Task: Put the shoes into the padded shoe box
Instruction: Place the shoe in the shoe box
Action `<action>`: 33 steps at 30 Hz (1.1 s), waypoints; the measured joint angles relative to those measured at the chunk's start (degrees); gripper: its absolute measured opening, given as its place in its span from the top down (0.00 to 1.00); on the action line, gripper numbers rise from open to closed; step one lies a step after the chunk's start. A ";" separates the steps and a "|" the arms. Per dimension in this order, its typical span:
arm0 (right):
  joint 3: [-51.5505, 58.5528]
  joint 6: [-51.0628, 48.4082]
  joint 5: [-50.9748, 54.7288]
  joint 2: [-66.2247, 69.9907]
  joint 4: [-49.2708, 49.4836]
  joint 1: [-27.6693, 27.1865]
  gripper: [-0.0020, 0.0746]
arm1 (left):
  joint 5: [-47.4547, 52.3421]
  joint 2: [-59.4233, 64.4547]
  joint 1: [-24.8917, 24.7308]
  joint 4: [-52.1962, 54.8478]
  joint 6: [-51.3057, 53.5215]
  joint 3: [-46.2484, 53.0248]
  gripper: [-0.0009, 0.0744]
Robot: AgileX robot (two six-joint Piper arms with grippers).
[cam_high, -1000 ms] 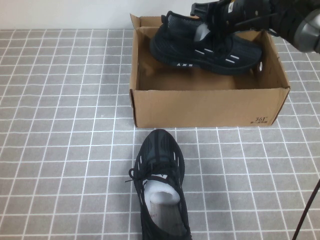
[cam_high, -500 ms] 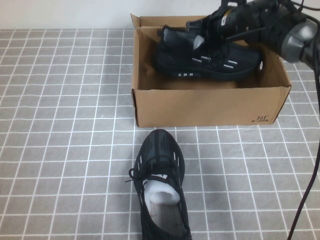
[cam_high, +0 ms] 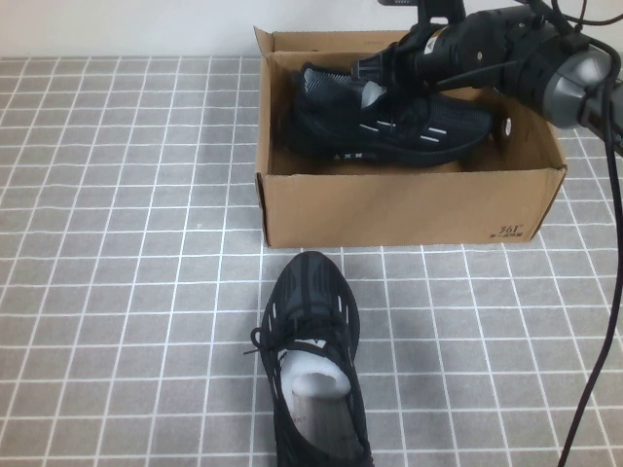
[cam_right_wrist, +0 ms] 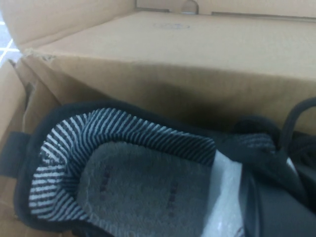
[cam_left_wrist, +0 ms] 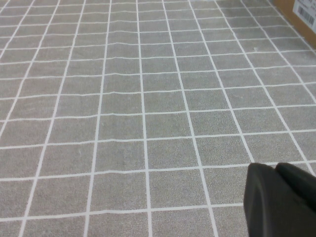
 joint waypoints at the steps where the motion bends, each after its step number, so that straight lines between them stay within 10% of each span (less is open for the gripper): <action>1: 0.00 -1.02 0.00 0.00 0.60 0.10 0.98 | 0.00 0.00 0.00 0.00 0.00 0.00 0.99; 33: 0.00 -13.00 0.75 2.51 0.88 0.10 0.90 | 0.00 0.00 0.00 0.00 0.00 0.00 0.99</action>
